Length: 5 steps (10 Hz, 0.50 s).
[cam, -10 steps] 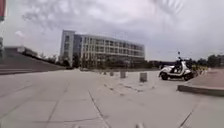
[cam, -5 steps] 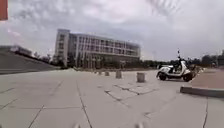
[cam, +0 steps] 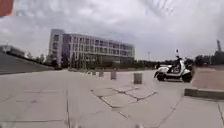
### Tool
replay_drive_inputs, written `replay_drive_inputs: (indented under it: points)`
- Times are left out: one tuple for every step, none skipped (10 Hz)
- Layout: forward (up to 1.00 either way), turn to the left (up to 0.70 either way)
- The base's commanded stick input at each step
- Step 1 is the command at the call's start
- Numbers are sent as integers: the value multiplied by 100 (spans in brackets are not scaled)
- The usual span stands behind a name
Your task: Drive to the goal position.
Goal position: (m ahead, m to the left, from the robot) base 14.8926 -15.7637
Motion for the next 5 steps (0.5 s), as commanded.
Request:
replay_drive_inputs:
  points:
    - [70, -14]
    - [70, -14]
    - [70, -14]
    - [70, -14]
    - [70, -14]
